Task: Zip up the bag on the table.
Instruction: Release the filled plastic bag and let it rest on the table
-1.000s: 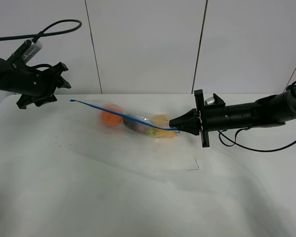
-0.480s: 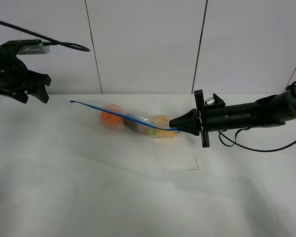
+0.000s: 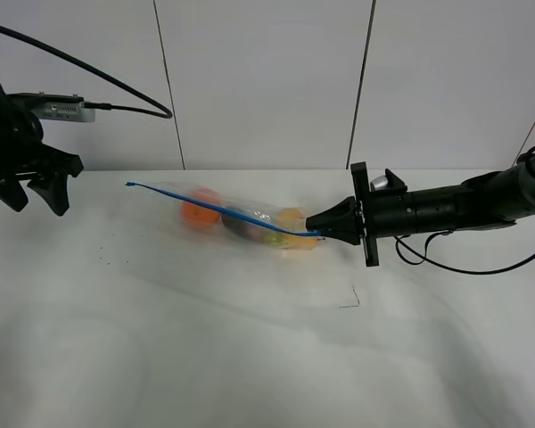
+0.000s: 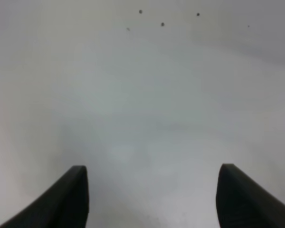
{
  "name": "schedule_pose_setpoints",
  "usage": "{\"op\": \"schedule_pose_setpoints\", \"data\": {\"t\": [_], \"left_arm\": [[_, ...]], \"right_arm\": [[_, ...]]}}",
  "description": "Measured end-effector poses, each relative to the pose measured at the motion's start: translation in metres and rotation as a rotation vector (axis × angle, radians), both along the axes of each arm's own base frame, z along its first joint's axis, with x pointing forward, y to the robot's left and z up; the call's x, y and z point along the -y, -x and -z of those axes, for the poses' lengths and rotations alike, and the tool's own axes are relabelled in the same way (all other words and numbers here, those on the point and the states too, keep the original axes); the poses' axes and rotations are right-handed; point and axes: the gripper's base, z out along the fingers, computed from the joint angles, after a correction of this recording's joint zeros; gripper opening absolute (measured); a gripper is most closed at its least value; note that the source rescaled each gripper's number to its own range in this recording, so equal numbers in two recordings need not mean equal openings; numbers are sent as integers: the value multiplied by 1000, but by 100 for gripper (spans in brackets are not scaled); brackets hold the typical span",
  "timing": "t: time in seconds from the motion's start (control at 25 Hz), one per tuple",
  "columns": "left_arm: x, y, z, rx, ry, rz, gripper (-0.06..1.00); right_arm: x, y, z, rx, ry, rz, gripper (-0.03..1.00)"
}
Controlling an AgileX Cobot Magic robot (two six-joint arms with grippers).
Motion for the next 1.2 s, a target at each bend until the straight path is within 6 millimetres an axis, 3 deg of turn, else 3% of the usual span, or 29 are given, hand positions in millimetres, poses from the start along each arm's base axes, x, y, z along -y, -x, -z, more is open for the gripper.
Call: {"op": "schedule_pose_setpoints", "data": {"t": [0.84, 1.0, 1.2], "left_arm": [[10, 8, -8, 13, 85, -61, 84], [9, 41, -18, 24, 84, -36, 84], [4, 116, -24, 50, 86, -32, 84]], "right_arm": [[0, 0, 0, 0, 4, -5, 0], [0, 1, 0, 0, 5, -7, 0], [0, 1, 0, 0, 5, -7, 0]]}}
